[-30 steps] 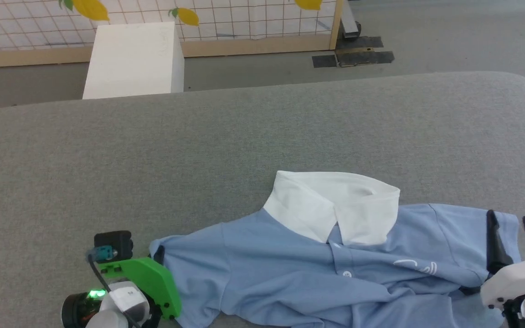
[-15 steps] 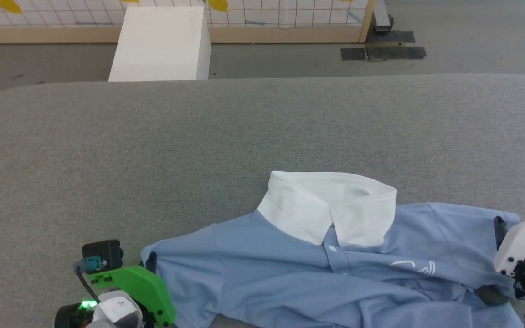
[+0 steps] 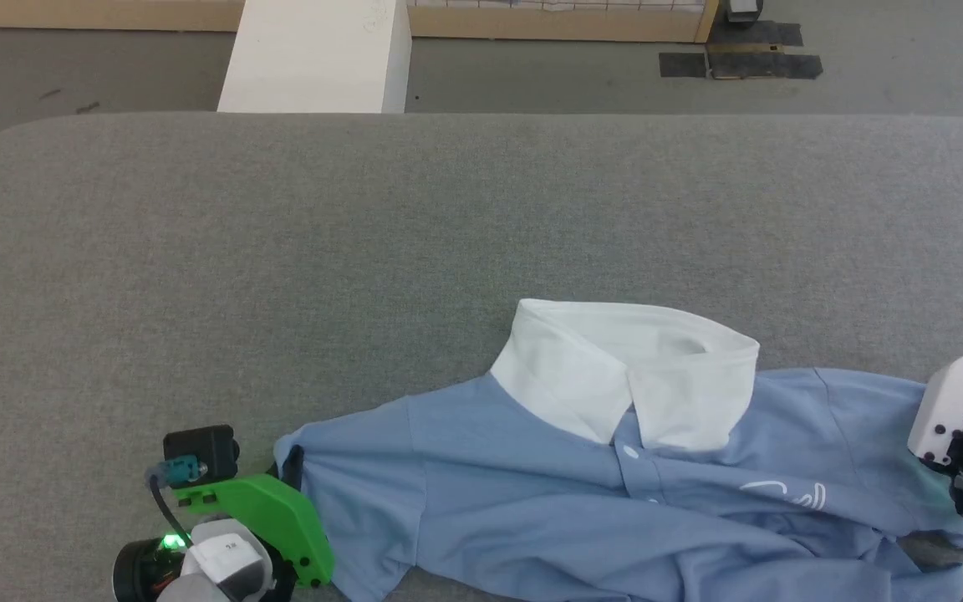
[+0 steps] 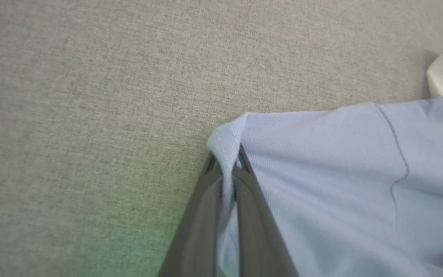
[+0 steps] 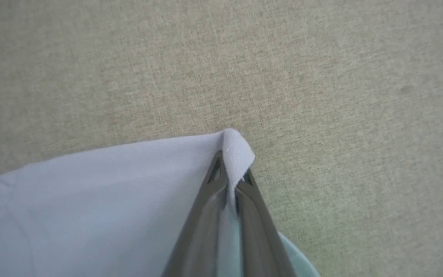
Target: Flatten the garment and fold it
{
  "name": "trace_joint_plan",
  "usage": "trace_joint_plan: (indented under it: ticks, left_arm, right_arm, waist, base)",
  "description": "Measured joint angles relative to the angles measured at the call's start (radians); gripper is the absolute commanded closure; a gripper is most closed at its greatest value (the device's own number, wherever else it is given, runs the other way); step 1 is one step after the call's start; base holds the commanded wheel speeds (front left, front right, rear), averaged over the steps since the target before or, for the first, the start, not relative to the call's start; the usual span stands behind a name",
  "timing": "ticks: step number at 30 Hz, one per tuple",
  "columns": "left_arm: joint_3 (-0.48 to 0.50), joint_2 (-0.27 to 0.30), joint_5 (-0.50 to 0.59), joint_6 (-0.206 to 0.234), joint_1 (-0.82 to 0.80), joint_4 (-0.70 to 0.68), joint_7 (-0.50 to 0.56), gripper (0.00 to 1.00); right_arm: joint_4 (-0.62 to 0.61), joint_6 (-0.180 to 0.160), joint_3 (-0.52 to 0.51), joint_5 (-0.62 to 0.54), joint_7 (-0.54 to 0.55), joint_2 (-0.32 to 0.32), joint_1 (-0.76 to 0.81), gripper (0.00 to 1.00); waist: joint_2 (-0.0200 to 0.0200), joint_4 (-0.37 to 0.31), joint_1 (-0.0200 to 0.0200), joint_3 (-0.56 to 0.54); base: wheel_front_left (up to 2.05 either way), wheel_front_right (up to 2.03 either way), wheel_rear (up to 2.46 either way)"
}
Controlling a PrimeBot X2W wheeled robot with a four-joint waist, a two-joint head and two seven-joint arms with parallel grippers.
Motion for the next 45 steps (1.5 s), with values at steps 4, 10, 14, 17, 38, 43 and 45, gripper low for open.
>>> trace_joint_plan:
  ticks: [4,10,14,17,38,43,45]
  left_arm:
    - [0.001,0.011,-0.003,-0.025,-0.017,-0.016,-0.018,1.00]
    - [0.039,0.072,-0.030,-0.077,-0.153,-0.081,-0.037,1.00]
    - [0.061,0.137,-0.006,-0.083,-0.297,-0.109,-0.036,1.00]
    - [0.087,0.174,0.013,-0.082,-0.426,-0.106,-0.036,1.00]
    - [0.234,0.171,-0.054,-0.016,-1.232,0.121,-0.261,1.00]
    - [0.221,0.170,-0.056,-0.061,-1.242,0.175,-0.316,1.00]
    - [0.216,0.171,-0.056,-0.075,-1.221,0.206,-0.318,1.00]
  right_arm:
    - [-0.046,0.000,0.040,0.033,-0.006,-0.012,0.005,1.00]
    - [-0.172,0.000,0.138,0.083,-0.066,-0.066,-0.040,1.00]
    - [-0.241,0.000,0.219,0.105,-0.092,-0.107,-0.153,1.00]
    - [-0.267,0.000,0.278,0.113,-0.099,-0.130,-0.258,1.00]
    - [-0.177,0.000,0.410,-0.014,-0.453,-0.160,-0.999,1.00]
    - [-0.096,0.000,0.399,-0.025,-0.518,-0.154,-1.019,1.00]
    - [-0.060,0.000,0.405,-0.022,-0.534,-0.155,-1.004,1.00]
  waist:
    - [0.0000,-0.001,0.0000,-0.013]
    - [0.0000,-0.020,0.0000,-0.023]
    - [0.0000,-0.034,0.0000,-0.006]
    - [0.0000,-0.043,0.0000,0.020]
    - [0.0000,-0.079,0.0002,0.270]
    - [0.0000,-0.072,0.0002,0.259]
    - [0.0000,-0.069,0.0002,0.251]
  base:
    - [0.00,0.00,0.00]
    - [0.00,0.00,0.00]
    - [0.00,0.00,0.00]
    - [0.00,0.00,0.00]
    - [0.00,0.00,0.00]
    - [0.00,0.00,0.00]
    - [0.00,0.00,0.00]
